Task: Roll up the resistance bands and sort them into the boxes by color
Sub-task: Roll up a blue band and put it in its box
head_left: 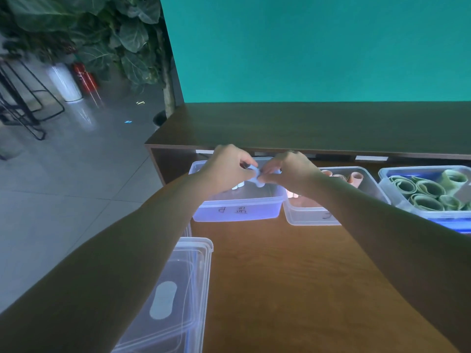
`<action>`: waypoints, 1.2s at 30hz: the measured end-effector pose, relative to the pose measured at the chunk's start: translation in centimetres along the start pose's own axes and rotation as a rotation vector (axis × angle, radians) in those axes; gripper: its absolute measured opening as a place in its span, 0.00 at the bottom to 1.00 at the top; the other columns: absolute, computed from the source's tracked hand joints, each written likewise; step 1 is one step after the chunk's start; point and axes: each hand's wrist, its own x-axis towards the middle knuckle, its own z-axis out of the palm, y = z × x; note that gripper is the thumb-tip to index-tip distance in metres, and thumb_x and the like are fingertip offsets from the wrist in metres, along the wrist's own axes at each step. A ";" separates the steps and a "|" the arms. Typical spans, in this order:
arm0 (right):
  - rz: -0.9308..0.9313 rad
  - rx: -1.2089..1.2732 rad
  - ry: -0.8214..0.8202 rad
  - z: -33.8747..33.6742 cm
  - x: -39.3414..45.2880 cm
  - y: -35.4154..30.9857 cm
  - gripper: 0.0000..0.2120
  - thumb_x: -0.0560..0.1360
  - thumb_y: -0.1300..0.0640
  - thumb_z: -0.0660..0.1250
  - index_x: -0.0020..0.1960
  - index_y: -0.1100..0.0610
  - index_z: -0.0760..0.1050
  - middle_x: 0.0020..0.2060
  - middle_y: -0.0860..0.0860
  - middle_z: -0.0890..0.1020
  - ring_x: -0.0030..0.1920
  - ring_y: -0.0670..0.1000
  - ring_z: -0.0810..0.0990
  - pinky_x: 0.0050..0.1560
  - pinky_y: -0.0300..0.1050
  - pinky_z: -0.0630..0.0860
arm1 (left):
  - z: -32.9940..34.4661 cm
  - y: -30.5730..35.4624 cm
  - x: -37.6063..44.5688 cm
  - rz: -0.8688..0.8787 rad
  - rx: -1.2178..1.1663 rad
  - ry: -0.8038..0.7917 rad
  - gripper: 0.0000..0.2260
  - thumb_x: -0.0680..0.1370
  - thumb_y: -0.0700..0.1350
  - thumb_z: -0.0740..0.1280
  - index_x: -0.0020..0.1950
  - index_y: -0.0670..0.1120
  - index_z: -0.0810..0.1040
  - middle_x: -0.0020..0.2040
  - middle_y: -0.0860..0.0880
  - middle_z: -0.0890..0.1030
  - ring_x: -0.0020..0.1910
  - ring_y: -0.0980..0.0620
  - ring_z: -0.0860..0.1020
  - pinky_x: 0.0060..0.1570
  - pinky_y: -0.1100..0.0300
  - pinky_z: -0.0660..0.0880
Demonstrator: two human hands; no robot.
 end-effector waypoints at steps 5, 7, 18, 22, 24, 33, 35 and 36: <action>-0.041 0.047 0.060 0.2 1.5 0.3 0.09 0.67 0.49 0.79 0.46 0.44 0.84 0.43 0.41 0.85 0.45 0.47 0.81 0.47 0.45 0.76 | 1.2 -0.3 2.1 0.003 0.156 -0.090 0.02 0.74 0.42 0.73 0.44 0.49 0.85 0.36 0.48 0.82 0.29 0.45 0.81 0.25 0.56 0.78; -0.058 0.043 0.029 0.3 2.0 0.3 0.10 0.67 0.53 0.79 0.47 0.46 0.83 0.40 0.43 0.86 0.46 0.49 0.83 0.52 0.47 0.78 | 1.5 -0.2 2.8 -0.005 0.246 -0.106 0.05 0.74 0.44 0.73 0.42 0.50 0.79 0.40 0.45 0.80 0.28 0.46 0.81 0.23 0.51 0.77; 0.016 -0.234 -0.026 0.7 3.5 0.0 0.10 0.68 0.51 0.76 0.48 0.45 0.80 0.48 0.45 0.85 0.52 0.51 0.79 0.51 0.44 0.70 | 3.5 -0.3 3.9 -0.037 0.321 -0.027 0.18 0.72 0.40 0.74 0.55 0.43 0.68 0.44 0.40 0.79 0.38 0.40 0.77 0.33 0.53 0.70; 0.027 -0.374 -0.036 0.5 3.6 -0.5 0.08 0.72 0.47 0.72 0.39 0.48 0.76 0.37 0.46 0.80 0.46 0.53 0.77 0.42 0.43 0.64 | 3.7 -1.2 3.7 -0.013 0.225 0.010 0.15 0.74 0.45 0.72 0.54 0.47 0.68 0.43 0.43 0.81 0.39 0.40 0.80 0.39 0.45 0.79; 0.036 -0.367 -0.028 0.6 3.7 -0.5 0.10 0.73 0.45 0.72 0.39 0.49 0.76 0.33 0.45 0.76 0.43 0.52 0.75 0.41 0.44 0.63 | 3.3 -1.4 3.4 -0.002 0.158 0.046 0.16 0.74 0.43 0.72 0.57 0.47 0.71 0.45 0.45 0.82 0.43 0.42 0.81 0.44 0.46 0.80; 0.063 -0.441 0.086 2.0 4.6 -0.6 0.18 0.74 0.41 0.67 0.32 0.51 0.72 0.29 0.48 0.75 0.34 0.51 0.72 0.50 0.47 0.66 | 1.0 -4.2 0.7 0.040 0.049 0.271 0.19 0.76 0.38 0.72 0.66 0.47 0.75 0.55 0.49 0.81 0.53 0.52 0.81 0.56 0.51 0.80; 0.082 -0.490 0.121 2.2 4.6 -0.9 0.17 0.74 0.42 0.65 0.33 0.52 0.72 0.29 0.48 0.75 0.32 0.49 0.70 0.49 0.47 0.62 | 1.0 -4.6 0.3 0.045 0.047 0.298 0.18 0.75 0.40 0.71 0.64 0.49 0.76 0.55 0.52 0.81 0.53 0.53 0.81 0.54 0.49 0.80; 0.091 -0.503 0.142 2.2 4.6 -0.9 0.17 0.74 0.42 0.65 0.33 0.52 0.73 0.29 0.48 0.75 0.31 0.48 0.69 0.48 0.47 0.61 | 1.0 -4.7 0.1 0.046 0.049 0.304 0.18 0.75 0.41 0.71 0.64 0.50 0.76 0.55 0.52 0.82 0.53 0.54 0.81 0.53 0.49 0.80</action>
